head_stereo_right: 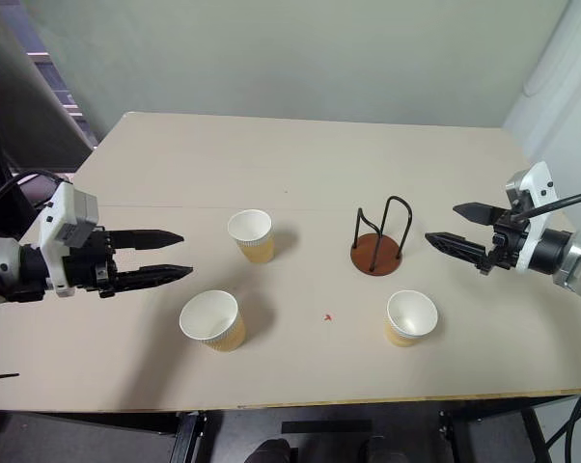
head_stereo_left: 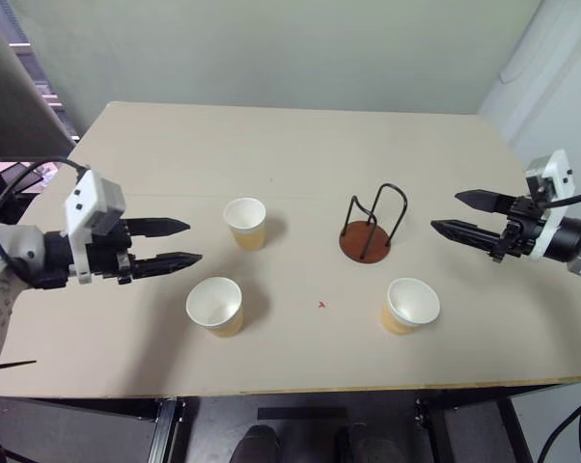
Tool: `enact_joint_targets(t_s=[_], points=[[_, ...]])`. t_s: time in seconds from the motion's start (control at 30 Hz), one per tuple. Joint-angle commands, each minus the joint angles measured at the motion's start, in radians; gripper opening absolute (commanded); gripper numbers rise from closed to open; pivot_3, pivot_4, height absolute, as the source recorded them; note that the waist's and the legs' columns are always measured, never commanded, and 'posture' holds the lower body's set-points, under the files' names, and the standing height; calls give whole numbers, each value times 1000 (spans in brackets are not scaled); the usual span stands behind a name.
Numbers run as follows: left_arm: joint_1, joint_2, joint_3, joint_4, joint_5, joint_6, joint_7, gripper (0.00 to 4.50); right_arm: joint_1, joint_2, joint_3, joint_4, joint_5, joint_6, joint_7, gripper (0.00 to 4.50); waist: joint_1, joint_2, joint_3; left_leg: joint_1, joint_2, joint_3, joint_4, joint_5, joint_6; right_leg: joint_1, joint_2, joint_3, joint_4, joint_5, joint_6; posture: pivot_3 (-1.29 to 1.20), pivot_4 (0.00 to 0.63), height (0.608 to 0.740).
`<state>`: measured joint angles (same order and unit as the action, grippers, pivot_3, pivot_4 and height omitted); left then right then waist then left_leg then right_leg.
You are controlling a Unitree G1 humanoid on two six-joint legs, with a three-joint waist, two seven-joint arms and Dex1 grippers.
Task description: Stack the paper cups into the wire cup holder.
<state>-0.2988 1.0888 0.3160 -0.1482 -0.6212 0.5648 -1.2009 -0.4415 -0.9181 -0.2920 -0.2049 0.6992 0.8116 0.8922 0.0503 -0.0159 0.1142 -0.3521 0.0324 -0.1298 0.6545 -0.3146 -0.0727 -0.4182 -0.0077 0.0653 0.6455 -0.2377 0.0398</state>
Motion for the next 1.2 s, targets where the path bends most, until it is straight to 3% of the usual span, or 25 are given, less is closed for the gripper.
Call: enact_joint_targets(t_s=[0.03,0.53,0.77,1.2], points=[[-20,9,7,-12,6,-14,-2,3128,0,-9,-19,-28,-3,-16,-9,4500,0,0,0,0,0,0,0,0,0,0,0,0,0,0,0,0,150,740],[-23,9,9,-17,6,-6,-3,3128,8,-1,-15,-71,45,3,21,4500,-2,1,0,1,1,0,2,0,0,0,1,0,2,0,0,0,150,740],[-27,-14,-4,-55,-9,8,12,3128,-158,184,157,-7,-92,-2,-187,4500,-19,1,0,1,2,-3,7,-1,1,1,2,0,4,1,1,0,150,740],[20,-27,24,-119,-32,33,50,3128,-193,281,265,37,-171,1,-229,4500,-17,1,0,-2,2,-4,8,-3,1,0,1,-2,1,1,1,0,150,740]])
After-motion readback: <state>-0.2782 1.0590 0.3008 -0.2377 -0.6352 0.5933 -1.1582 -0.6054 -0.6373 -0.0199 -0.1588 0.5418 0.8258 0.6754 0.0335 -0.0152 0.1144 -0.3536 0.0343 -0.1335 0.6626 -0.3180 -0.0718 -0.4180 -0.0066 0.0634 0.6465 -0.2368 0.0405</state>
